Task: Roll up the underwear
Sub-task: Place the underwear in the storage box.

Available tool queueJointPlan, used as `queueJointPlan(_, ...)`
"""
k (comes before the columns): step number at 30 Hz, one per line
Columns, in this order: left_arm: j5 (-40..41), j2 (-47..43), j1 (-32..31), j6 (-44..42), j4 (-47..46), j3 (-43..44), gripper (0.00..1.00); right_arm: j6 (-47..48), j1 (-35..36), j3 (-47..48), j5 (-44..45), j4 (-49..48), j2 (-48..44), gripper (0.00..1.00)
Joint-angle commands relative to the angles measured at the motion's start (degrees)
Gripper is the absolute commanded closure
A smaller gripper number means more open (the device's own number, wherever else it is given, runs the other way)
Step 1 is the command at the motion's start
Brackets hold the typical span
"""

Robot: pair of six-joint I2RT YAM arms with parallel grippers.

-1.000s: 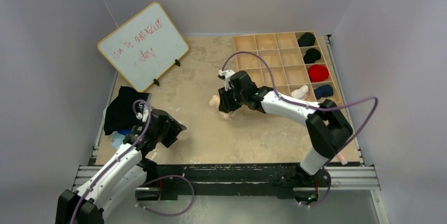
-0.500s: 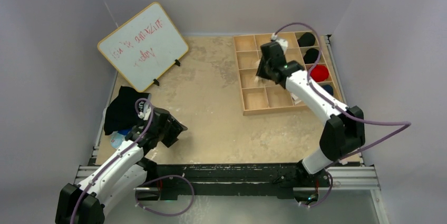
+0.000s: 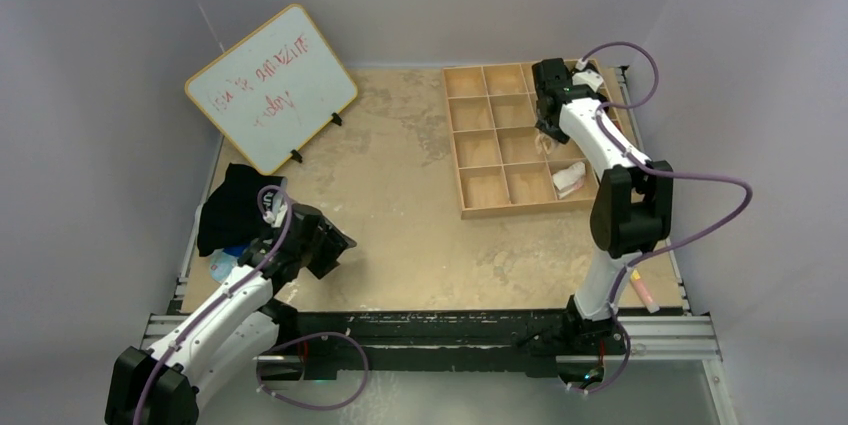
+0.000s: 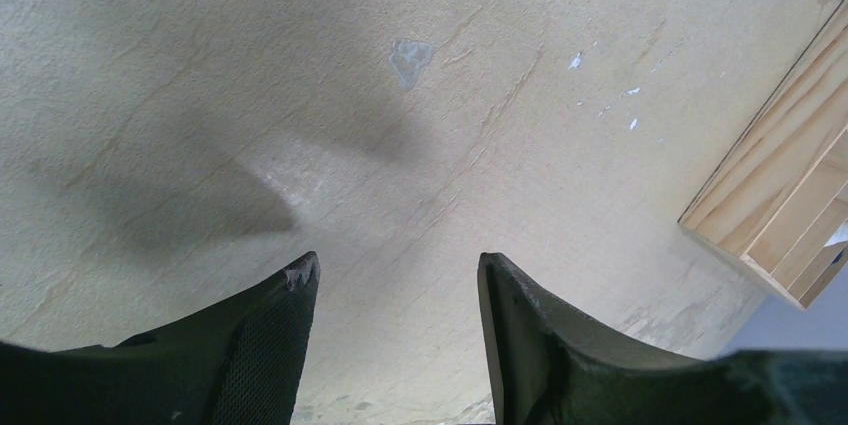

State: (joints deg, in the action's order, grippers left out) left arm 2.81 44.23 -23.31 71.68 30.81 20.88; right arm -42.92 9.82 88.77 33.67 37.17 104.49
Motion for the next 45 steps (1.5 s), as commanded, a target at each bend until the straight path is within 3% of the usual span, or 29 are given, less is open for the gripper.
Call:
queueJointPlan(1, -0.6, 0.2, 0.3, -2.2, -2.2, 2.3, 0.43, -3.7, -2.0, 5.3, 5.5, 4.1, 2.8, 1.0)
queueJointPlan(9, -0.2, 0.5, 0.3, -3.2, -1.6, 3.3, 0.44, -6.1, -5.0, 11.8, 6.3, 10.1, 11.6, 1.0)
queueJointPlan(15, -0.3, 0.8, 0.3, -3.4, -1.7, 3.4, 0.44, -6.2, -5.7, 12.9, 4.8, 9.3, 15.5, 1.0)
queueJointPlan(28, -0.5, 1.1, 0.3, -3.6, -1.5, 3.6, 0.45, -2.7, -6.0, 12.5, 2.6, 1.8, 21.2, 1.0)
queueJointPlan(41, -0.8, 2.2, 0.3, -4.1, -2.2, 3.6, 0.45, -8.5, -6.1, 6.3, 5.3, -6.0, 20.0, 1.0)
queueJointPlan(45, -1.3, 2.8, 0.3, -4.1, -2.6, 3.5, 0.45, -10.9, -6.1, 7.8, 5.9, -1.6, 20.8, 0.87)
